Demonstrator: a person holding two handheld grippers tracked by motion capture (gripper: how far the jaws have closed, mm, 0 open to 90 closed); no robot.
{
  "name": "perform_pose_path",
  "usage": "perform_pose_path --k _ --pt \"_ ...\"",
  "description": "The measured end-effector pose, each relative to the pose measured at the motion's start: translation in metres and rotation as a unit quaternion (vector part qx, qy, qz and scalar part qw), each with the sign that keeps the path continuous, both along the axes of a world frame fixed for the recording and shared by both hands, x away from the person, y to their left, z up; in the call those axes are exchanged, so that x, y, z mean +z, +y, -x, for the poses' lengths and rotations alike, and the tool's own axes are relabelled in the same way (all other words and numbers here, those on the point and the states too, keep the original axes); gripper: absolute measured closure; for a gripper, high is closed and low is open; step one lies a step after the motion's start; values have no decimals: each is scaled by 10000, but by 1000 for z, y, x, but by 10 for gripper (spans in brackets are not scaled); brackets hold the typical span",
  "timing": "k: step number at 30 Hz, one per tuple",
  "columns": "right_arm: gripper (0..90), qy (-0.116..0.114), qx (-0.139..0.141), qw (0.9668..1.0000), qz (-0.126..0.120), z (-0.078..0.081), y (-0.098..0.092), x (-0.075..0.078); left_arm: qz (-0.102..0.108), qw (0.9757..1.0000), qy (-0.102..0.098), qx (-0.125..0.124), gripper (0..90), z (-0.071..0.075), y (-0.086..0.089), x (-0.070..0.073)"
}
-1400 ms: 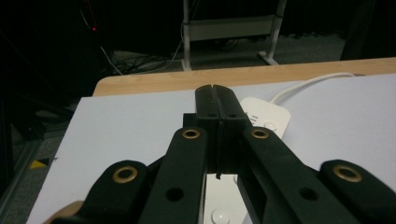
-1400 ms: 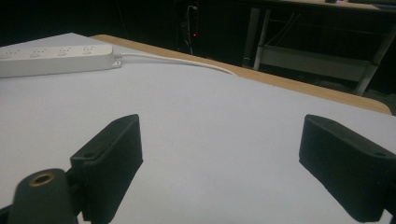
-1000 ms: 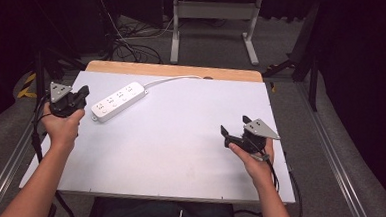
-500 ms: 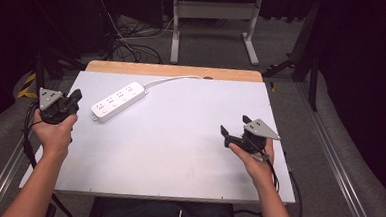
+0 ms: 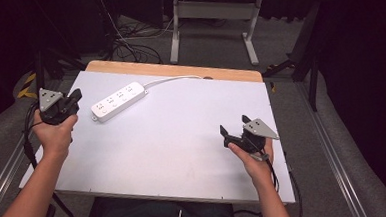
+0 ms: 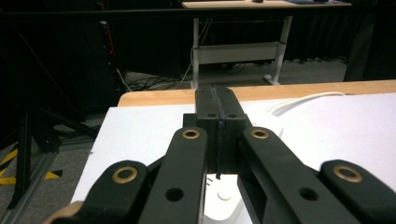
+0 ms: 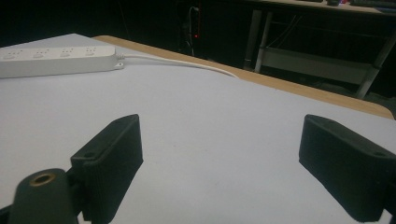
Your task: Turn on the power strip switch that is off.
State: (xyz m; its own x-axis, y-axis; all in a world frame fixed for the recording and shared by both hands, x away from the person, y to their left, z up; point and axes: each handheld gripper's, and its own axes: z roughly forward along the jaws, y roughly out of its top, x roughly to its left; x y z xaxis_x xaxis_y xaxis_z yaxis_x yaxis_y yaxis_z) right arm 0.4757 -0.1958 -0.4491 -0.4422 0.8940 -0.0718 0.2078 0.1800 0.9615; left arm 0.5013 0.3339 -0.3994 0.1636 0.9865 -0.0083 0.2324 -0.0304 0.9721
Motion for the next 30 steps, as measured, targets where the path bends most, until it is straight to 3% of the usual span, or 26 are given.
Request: perform_pose_path --k 7,8,25,30 --pt "140 1 -6 10000 -6 0 0 0 18 10000 -56 38 899 2 0 1" --pt "139 2 -5 10000 -7 0 0 0 8 10000 -48 36 856 3 0 1" --pt "139 3 -4 10000 15 0 1 0 14 9999 -132 49 779 6 0 1" --pt "139 2 5 10000 2 -1 1 0 30 9999 -137 7 697 6 1 2"
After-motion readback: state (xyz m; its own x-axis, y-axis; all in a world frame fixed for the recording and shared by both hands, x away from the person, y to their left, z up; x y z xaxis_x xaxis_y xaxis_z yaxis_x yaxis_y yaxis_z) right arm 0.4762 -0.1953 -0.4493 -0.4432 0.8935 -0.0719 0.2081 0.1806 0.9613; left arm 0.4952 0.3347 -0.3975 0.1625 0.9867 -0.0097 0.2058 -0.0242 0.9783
